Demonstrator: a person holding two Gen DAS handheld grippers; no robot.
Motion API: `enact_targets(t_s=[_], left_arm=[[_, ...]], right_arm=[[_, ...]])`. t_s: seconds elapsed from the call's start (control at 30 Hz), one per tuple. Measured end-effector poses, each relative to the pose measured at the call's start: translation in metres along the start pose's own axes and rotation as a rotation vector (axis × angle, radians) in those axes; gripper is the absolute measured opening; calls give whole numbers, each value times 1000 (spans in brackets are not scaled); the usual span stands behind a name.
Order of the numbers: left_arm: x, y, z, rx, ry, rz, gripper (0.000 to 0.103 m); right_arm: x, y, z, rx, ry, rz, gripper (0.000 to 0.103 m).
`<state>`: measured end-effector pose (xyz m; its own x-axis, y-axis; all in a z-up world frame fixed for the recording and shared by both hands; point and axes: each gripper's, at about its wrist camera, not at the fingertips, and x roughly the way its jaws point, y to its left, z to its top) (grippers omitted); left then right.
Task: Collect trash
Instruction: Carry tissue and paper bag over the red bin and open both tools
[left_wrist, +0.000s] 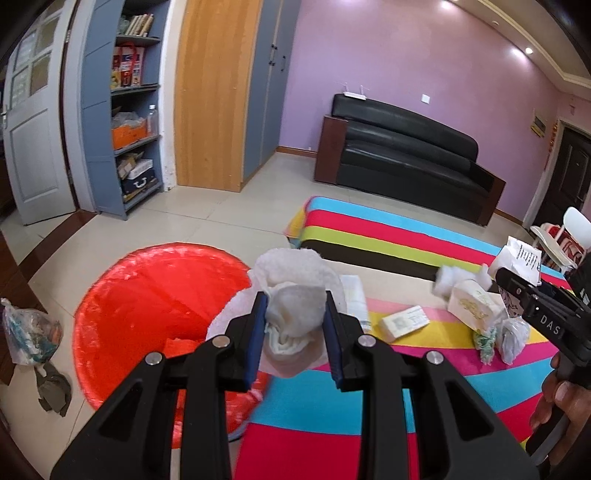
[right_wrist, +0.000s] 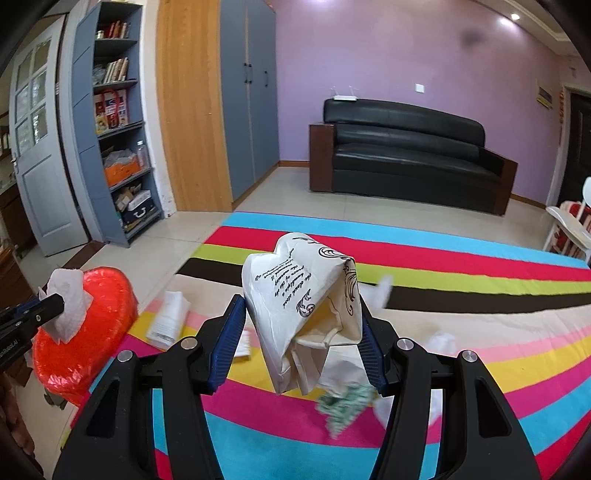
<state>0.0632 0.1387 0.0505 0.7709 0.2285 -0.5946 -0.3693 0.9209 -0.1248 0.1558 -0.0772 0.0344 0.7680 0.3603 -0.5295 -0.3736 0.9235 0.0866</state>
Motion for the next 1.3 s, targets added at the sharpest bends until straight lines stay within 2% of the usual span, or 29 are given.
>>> enact_targets(t_s=[0.5,0.73,1.3], left_arm=[[-26,63,10,-79,-37,100,29],[-32,81,11,-97,-38,136,29],[-41,121,12,-158,-38,194,29]], right_arm=[[15,70,12,-67,1,92,56],[24,104,17,-94,4,136,56],[36,184,4,-200,50,269,56]])
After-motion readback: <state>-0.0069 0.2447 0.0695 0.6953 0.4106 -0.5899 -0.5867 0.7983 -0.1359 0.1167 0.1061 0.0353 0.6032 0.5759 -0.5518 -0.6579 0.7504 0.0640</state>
